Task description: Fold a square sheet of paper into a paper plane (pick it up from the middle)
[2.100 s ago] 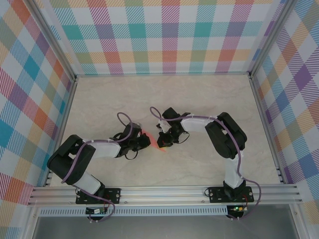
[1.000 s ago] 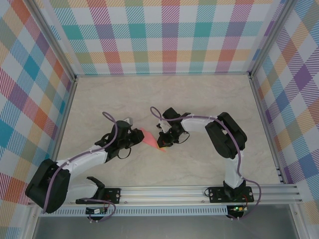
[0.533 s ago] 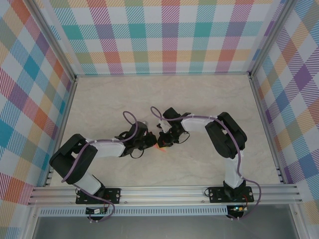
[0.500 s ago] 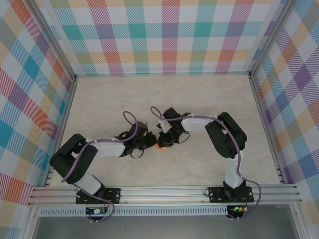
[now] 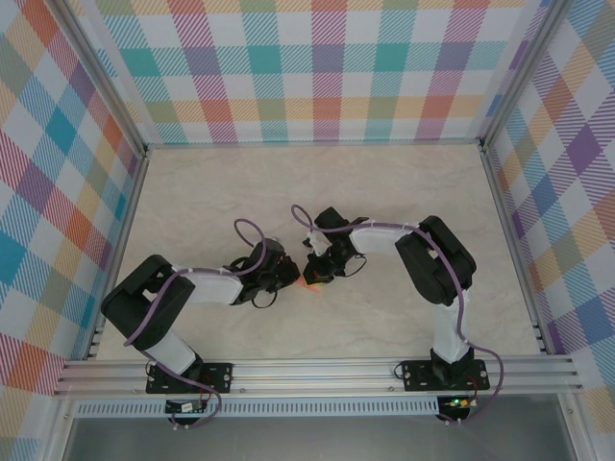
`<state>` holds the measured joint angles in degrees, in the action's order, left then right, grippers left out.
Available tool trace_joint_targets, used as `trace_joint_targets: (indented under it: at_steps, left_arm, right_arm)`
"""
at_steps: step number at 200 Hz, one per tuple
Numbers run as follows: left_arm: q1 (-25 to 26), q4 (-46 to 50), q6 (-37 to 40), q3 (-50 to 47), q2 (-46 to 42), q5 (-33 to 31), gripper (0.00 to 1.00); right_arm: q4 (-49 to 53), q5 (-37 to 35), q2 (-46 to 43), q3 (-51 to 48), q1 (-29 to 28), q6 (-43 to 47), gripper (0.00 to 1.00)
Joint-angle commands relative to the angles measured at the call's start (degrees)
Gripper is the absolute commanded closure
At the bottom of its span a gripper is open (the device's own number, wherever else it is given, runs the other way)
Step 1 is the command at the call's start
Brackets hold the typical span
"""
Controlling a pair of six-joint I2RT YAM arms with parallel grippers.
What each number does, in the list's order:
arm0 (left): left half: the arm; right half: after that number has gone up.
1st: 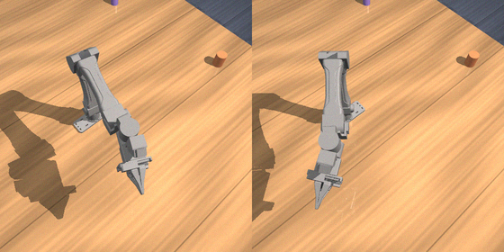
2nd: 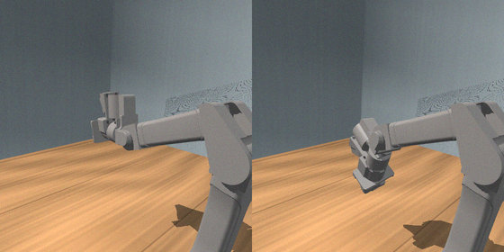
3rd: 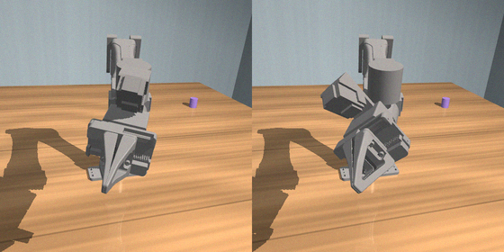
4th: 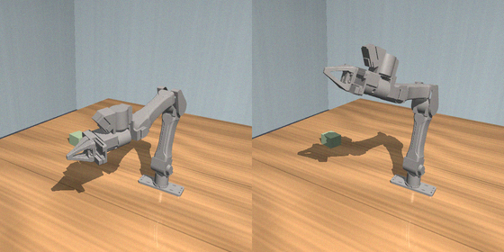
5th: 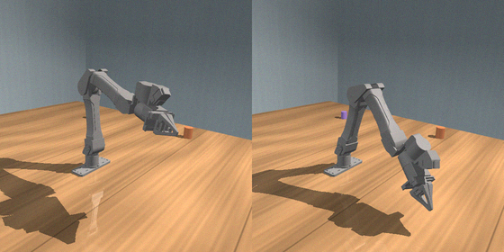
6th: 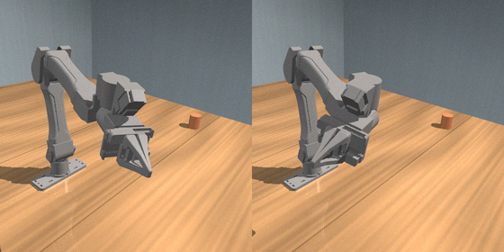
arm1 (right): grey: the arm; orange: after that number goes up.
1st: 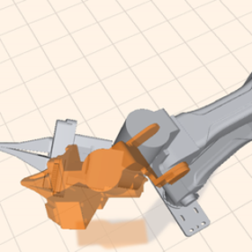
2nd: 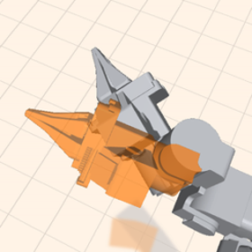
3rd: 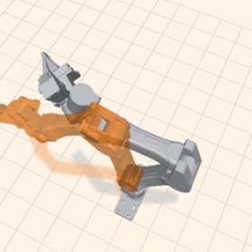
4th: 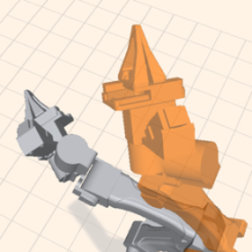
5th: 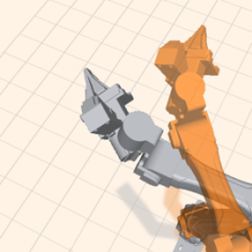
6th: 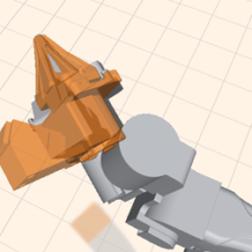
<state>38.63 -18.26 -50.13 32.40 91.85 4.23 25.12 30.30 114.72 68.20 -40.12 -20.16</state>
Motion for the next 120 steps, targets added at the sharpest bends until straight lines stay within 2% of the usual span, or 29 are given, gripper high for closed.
trace_joint_targets:
  at_steps: [1, 120]
  left_arm:
    - [-1.7, 2.6, -0.7, -2.8, -0.3, -5.3, 0.93]
    - [-16.0, 2.1, 3.4, -7.8, -6.2, -5.3, 0.93]
  right_arm:
    - [7.4, -13.6, 6.6, -4.3, 0.0, 0.5, 1.00]
    - [7.9, -14.7, 8.0, -4.4, 0.0, 0.7, 1.00]
